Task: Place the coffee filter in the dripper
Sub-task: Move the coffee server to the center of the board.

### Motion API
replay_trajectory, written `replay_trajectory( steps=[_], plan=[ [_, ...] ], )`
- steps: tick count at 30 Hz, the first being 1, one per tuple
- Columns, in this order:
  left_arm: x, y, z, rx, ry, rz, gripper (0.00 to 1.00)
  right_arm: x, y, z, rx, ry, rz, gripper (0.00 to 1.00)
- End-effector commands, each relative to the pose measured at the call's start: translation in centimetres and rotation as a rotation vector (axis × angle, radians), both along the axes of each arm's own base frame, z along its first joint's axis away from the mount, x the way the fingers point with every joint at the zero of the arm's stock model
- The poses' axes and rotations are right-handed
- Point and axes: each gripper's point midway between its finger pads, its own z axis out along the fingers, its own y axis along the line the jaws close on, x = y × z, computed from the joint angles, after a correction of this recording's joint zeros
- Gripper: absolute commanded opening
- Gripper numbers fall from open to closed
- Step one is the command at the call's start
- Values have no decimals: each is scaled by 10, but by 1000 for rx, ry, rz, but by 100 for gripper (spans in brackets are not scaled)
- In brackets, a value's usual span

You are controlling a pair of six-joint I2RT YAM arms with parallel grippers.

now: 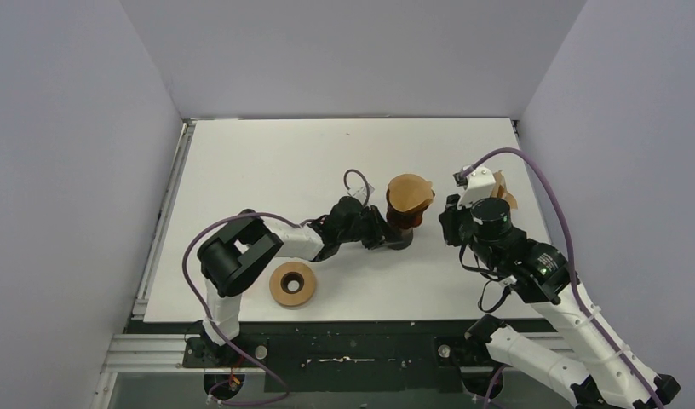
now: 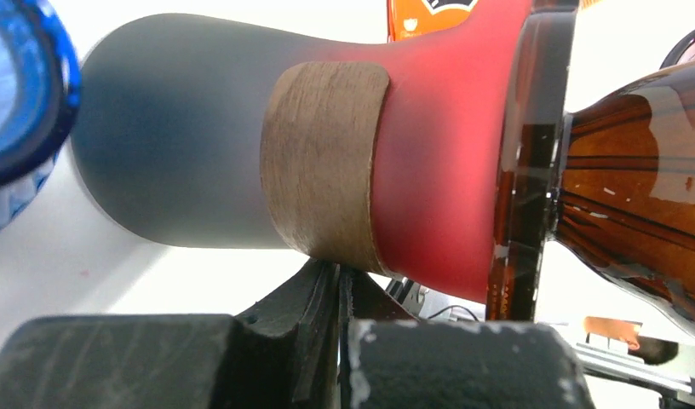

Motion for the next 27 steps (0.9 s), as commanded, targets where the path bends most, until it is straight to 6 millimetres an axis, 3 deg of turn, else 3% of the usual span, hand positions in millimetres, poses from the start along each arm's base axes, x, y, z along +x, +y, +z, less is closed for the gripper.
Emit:
replay_trajectory(
  steps=[1,19,27],
  plan=[
    [25,-22,29,-66,-91,63,0,-1,-13,14,-5,-45,-42,11],
    [74,-40,27,-8,-132,220,0,-10,-22,21,21,-59,-67,12],
    [79,-39,34,16,-166,217,0,-13,-23,22,30,-55,-66,14]
  ],
)
